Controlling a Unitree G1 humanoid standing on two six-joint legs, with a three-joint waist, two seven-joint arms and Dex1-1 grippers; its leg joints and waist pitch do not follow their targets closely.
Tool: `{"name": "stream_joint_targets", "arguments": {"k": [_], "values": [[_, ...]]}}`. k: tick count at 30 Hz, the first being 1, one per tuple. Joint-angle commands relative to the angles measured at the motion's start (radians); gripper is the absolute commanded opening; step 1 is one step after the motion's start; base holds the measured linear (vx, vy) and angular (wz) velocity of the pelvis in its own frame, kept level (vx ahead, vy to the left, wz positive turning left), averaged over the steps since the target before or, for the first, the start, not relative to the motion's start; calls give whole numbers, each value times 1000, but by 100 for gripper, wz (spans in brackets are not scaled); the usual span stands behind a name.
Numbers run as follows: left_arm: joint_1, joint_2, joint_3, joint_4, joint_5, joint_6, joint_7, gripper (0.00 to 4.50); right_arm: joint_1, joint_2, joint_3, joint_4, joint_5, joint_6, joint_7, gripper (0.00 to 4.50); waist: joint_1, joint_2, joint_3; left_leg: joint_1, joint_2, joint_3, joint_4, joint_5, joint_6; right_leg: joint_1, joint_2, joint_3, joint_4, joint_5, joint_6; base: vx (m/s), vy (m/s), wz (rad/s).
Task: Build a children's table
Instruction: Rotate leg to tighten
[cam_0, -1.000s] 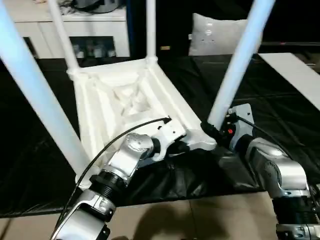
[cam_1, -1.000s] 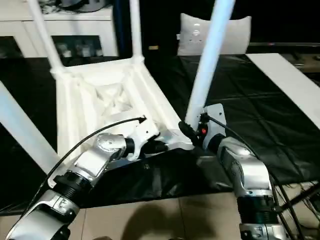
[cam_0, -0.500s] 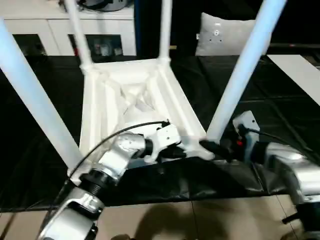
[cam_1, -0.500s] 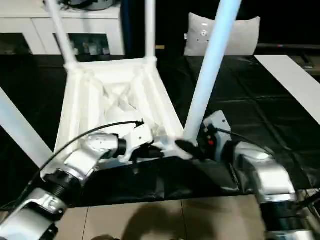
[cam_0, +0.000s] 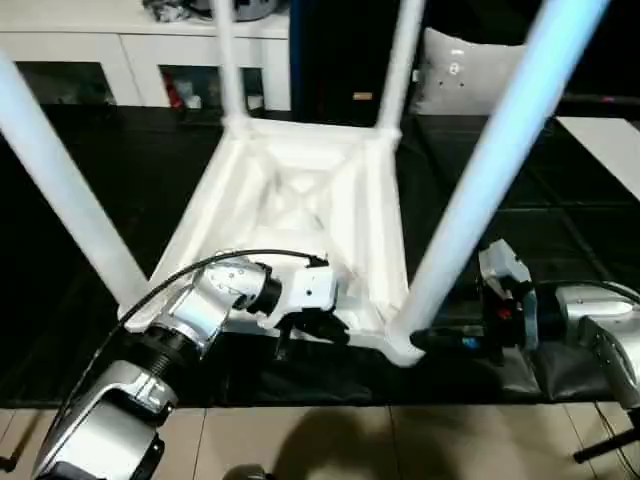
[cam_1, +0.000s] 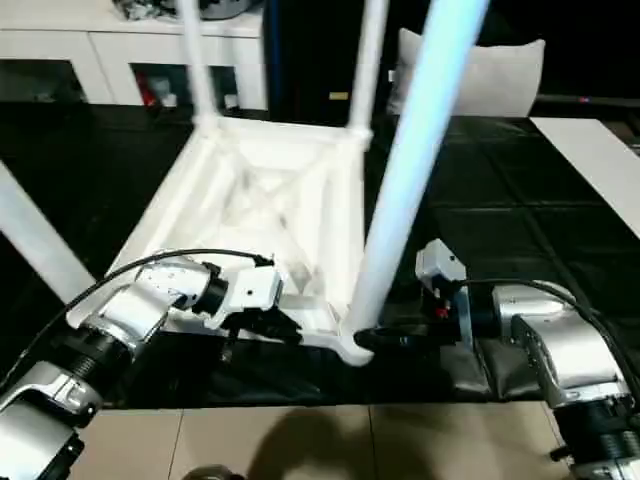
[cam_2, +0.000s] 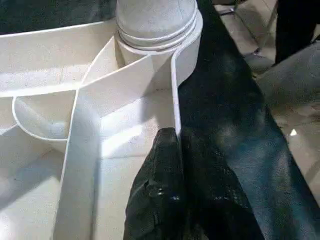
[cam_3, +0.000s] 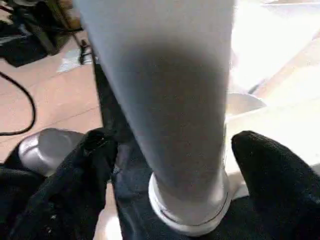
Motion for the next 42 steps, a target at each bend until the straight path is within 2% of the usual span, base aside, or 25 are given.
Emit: {"name": "stream_joint_targets", "arguments": {"k": [1,3,4,7,9,12,16,17,20,21,23,26,29,30,31,33,34,36,38,40,42], "values": [[-14,-7,-42,-10,13,-23,-39,0,-3,-4,13,-8,4,-10,16,371,-5,-19,-65,10,82,-35,-65,-146,69,45,-110,77,-82,-380,-85,0,0,0],[-11,-6,-42,-11,13,-23,-43,0,-2,-4,17,-5,6,-2,22,362,-4,-18,-65,10,82,-36,-66,-146,66,46,-110,76,-82,-382,-83,0,0,0],[-10,-6,-41,-11,13,-24,-44,0,-2,-3,18,-4,6,-1,24,333,-5,-18,-65,11,82,-36,-65,-150,63,45,-110,76,-83,-387,-81,0,0,0],[-7,-3,-40,-10,12,-28,-49,0,-1,-3,18,-7,14,14,33,322,-4,-20,-65,10,80,-35,-65,-146,63,46,-110,76,-84,-394,-75,0,0,0],[-7,-2,-39,-8,11,-29,-50,0,0,-3,19,-10,19,21,34,294,-4,-18,-65,9,80,-35,-65,-145,66,47,-110,75,-84,-393,-73,0,0,0],[-6,-2,-40,-5,9,-30,-50,0,2,-1,20,-16,33,37,32,276,-4,-19,-66,10,79,-35,-65,-143,67,47,-109,75,-85,-390,-72,0,0,0],[0,-17,-23,-8,-1,16,-18,0,16,19,9,-44,58,70,0,249,-3,-18,-65,12,79,-34,-65,-148,62,45,-109,75,-86,-398,-72,0,0,0],[3,-34,-8,-11,-8,55,13,0,21,43,-1,-61,65,99,-47,227,-2,-18,-65,11,79,-35,-65,-147,60,46,-109,74,-87,-403,-68,0,0,0],[7,-61,13,-20,-15,116,64,0,24,85,-11,-77,55,135,-138,221,-10,-19,-62,13,77,-36,-66,-164,44,44,-111,72,-93,-441,-60,0,0,0],[7,-63,14,-20,-15,118,67,0,24,87,-12,-78,54,135,-142,217,-13,-19,-58,16,72,-36,-66,-181,39,42,-111,69,-102,-490,-46,0,0,0],[7,-101,36,-19,-12,170,148,0,11,146,-20,-62,11,152,-275,211,-17,-17,-55,20,66,-36,-63,-197,30,39,-109,63,-112,-550,-22,0,0,0],[3,-146,55,-16,-3,227,245,0,-20,225,-42,-23,-35,193,-455,205,-41,-20,-56,16,67,-44,-65,-223,11,41,-109,55,-117,-571,-1,0,0,0],[0,-242,93,-21,0,316,391,0,-65,336,-89,15,-101,254,-699,203,-78,-18,-56,14,66,-50,-62,-251,-1,39,-107,49,-120,-569,-10,0,0,0],[-1,-255,95,-19,2,321,409,0,-71,349,-96,23,-109,253,-731,203,-78,-18,-56,14,66,-50,-62,-251,-1,39,-107,49,-120,-569,-10,0,0,0],[-2,-289,101,-17,3,335,456,0,-87,388,-117,46,-121,242,-810,203,-90,-21,-58,11,60,-47,-58,-244,10,40,-110,50,-122,-563,-10,0,0,0],[-1,-316,104,-18,4,347,489,0,-97,418,-136,62,-125,225,-861,203,-95,-21,-59,9,59,-44,-58,-224,25,39,-110,53,-123,-545,-14,0,0,0],[2,-329,100,-22,11,350,500,0,-98,430,-140,64,-118,202,-852,236,-97,-24,-60,5,58,-43,-59,-212,36,41,-108,56,-119,-524,-16,0,0,0],[3,-329,98,-22,16,347,502,0,-95,428,-137,60,-119,192,-841,268,-94,-23,-62,7,58,-40,-59,-197,49,41,-107,60,-117,-504,-18,0,0,0],[4,-322,93,-25,33,344,511,0,-89,437,-147,42,-117,197,-841,278,-87,-22,-63,5,63,-38,-62,-163,65,42,-105,67,-105,-443,-42,0,0,0],[4,-293,90,-20,49,322,507,0,-75,430,-161,15,-97,209,-815,311,-75,-19,-66,2,68,-39,-64,-127,74,46,-105,71,-93,-371,-62,0,0,0],[5,-277,91,-18,51,312,501,0,-66,415,-161,7,-91,201,-796,317,-73,-19,-66,1,70,-39,-65,-128,74,47,-105,72,-90,-355,-68,0,0,0]]}}
